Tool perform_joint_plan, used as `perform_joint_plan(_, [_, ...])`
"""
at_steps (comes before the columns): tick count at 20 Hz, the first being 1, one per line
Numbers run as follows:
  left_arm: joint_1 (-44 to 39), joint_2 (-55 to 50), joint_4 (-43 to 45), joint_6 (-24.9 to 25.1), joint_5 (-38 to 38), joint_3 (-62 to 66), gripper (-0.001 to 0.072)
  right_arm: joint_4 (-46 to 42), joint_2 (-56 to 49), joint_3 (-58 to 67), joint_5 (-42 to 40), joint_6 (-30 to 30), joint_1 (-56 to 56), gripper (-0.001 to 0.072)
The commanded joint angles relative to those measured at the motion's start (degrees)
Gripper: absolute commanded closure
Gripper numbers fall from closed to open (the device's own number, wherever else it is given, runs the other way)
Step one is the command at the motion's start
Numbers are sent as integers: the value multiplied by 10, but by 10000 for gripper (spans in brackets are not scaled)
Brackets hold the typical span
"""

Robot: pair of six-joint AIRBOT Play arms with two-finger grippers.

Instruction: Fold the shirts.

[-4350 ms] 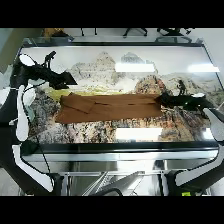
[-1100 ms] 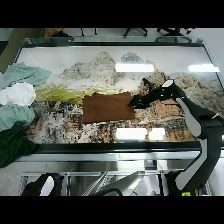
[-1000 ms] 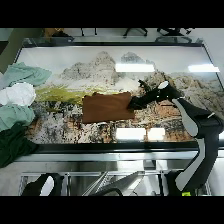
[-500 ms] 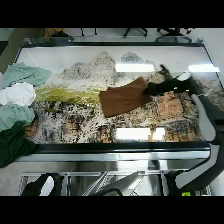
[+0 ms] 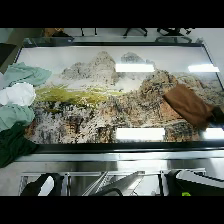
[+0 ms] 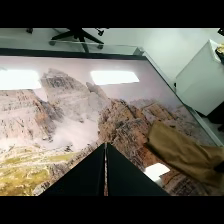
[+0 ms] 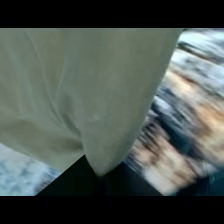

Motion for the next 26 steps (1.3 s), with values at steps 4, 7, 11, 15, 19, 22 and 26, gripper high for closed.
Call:
perform_joint_plan(4, [0,-39,-44,34,-13,0,692,-22,135,-195,-31,19,-117,696])
perform_joint_plan(7, [0,-43,-49,39,-13,0,693,-23,134,-195,0,19,-117,564])
perform_joint_plan(11, [1,-31,-50,48,-3,0,692,1,153,-155,5,22,-116,70])
perform_joint_plan(15, [1,-7,-49,50,21,0,692,136,201,-19,-12,-13,-47,182])
perform_joint_plan(19, [1,5,-48,75,44,0,692,257,182,84,-20,-84,128,695])
perform_joint_plan(22, [-3,8,-47,66,-3,-30,694,232,154,91,-29,-76,297,696])
perform_joint_plan(26, [-75,86,-17,57,-11,-199,694,65,143,64,-29,36,534,696])
